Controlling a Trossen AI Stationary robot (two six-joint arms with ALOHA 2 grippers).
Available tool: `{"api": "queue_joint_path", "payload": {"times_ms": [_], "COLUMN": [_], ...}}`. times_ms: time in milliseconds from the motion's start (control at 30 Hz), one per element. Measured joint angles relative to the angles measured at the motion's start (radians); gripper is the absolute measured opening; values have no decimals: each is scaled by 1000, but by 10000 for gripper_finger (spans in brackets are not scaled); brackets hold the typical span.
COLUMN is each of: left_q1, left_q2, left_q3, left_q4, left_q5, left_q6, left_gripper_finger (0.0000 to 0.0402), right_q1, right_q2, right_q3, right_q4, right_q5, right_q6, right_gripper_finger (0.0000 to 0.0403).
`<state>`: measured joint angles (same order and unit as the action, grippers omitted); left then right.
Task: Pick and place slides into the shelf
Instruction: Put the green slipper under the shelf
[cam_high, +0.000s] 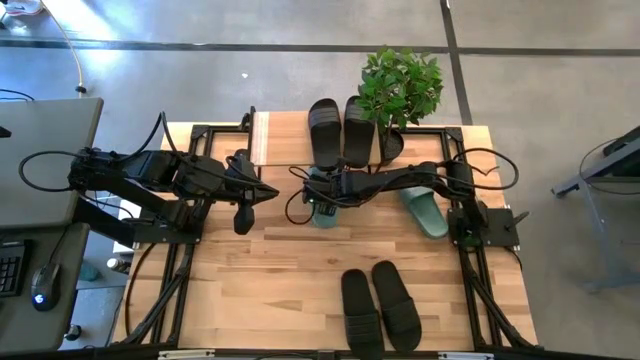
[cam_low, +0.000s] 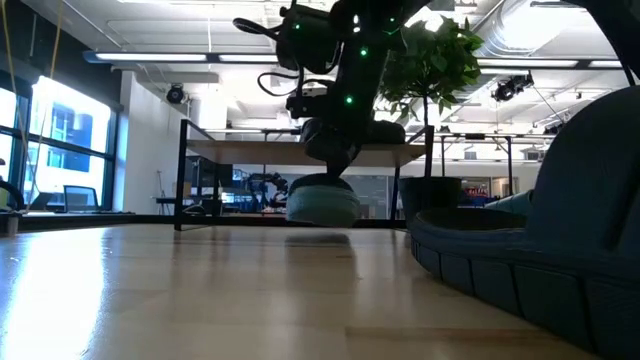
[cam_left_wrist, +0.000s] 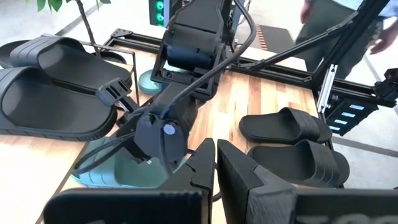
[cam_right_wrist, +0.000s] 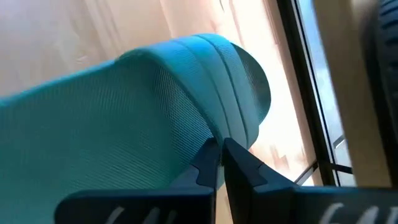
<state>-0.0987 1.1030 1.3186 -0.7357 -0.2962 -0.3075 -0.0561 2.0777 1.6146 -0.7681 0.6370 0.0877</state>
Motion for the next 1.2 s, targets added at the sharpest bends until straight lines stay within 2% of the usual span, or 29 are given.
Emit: {"api": "queue_joint_path", "payload": {"times_ms": [400, 800, 1200], "left_q1": [0, 0, 0], "left_q2": [0, 0, 0], "left_q3": [0, 0, 0], "left_q4": [0, 0, 0], "left_q5": [0, 0, -1], "left_q6": [0, 0, 12], "left_gripper_finger": [8, 7, 8], "right_q1": [-8, -8, 19], "right_q2": [-2, -2, -2], "right_q3": [0, 0, 0], "right_q4": [10, 12, 12], "right_q5": [-83, -89, -66], "right_q6": [-28, -36, -36], "right_gripper_finger": [1, 73, 80]}}
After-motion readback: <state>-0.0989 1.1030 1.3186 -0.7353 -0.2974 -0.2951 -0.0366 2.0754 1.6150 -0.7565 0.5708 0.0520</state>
